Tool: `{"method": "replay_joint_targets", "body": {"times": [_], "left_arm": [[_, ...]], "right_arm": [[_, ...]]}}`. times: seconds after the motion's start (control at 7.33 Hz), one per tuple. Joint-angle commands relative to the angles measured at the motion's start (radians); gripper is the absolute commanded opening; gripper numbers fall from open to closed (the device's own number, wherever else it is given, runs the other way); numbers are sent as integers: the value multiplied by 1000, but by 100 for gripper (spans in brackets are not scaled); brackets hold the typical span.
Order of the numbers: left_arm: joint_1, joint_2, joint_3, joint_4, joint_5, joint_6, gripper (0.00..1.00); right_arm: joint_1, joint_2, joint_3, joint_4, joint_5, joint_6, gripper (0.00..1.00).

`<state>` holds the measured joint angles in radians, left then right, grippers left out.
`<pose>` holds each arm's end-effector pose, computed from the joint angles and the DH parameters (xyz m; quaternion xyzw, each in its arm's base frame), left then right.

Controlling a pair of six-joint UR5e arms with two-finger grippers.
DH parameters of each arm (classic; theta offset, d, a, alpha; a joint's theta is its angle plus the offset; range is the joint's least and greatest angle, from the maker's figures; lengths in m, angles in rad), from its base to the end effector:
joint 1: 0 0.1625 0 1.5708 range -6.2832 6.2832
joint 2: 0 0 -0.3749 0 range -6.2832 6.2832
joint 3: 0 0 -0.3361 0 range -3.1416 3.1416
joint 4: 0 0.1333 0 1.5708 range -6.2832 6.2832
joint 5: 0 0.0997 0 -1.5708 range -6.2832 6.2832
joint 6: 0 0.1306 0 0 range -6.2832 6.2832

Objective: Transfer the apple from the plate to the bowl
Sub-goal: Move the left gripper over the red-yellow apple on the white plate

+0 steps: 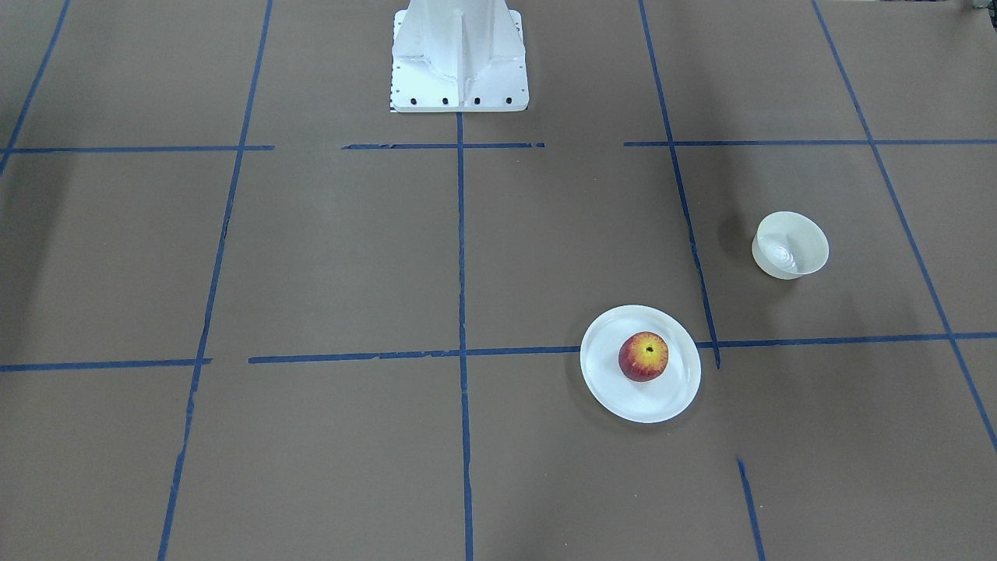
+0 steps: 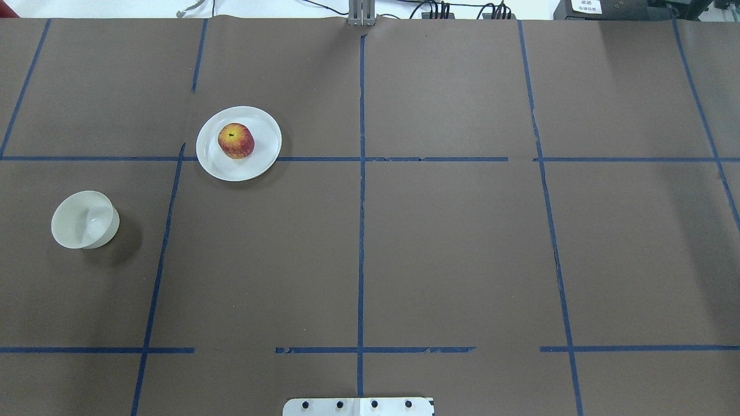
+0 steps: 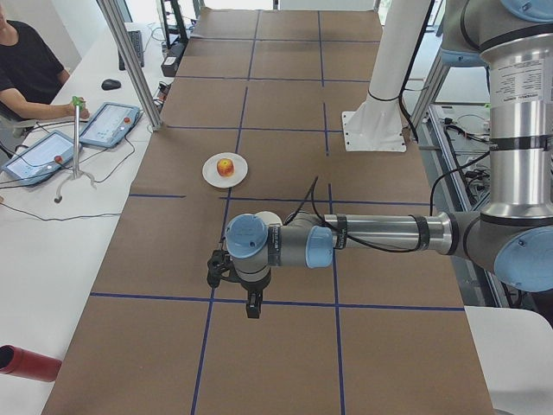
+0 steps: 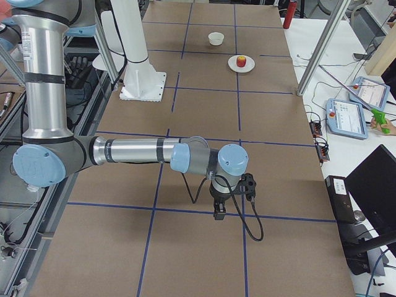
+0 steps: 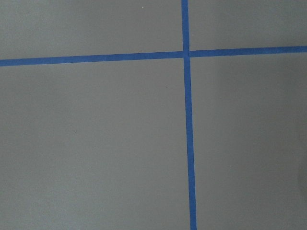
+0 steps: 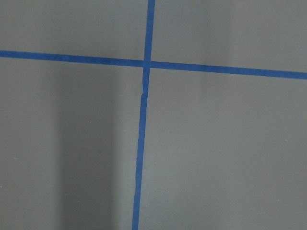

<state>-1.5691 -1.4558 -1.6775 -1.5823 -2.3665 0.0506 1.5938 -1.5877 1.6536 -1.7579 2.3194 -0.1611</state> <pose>-0.0393 -0.3931 0.6288 0.0109 0.3873 0.0247 0.9216 0.0540 -0.4153 0.6222 -0.0226 -0.3686 -0.0420 0.9284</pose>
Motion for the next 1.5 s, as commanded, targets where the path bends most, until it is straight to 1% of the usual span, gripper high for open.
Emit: {"method": "replay_joint_targets", "body": {"times": [0.0,0.27,0.41,0.55,0.68,0.82,0.95,1.09,1.23,1.36], "left_arm": [[0,-9,-5,-5,1,11,100],[4,-52,-18,-16,3,5,100],[44,-99,-34,-5,4,-6,100],[67,-141,-57,5,4,-70,100],[155,-220,-64,4,4,-251,100],[246,-268,-92,1,4,-397,100],[318,-344,-100,1,7,-510,100],[381,-397,-103,1,16,-634,100],[452,-457,-87,2,83,-732,100],[536,-519,-41,4,98,-826,100]], "right_arm": [[0,0,0,0,0,0,100],[0,0,0,0,0,0,100],[0,0,0,0,0,0,100],[0,0,0,0,0,0,100],[0,0,0,0,0,0,100],[0,0,0,0,0,0,100],[0,0,0,0,0,0,100],[0,0,0,0,0,0,100],[0,0,0,0,0,0,100],[0,0,0,0,0,0,100]]}}
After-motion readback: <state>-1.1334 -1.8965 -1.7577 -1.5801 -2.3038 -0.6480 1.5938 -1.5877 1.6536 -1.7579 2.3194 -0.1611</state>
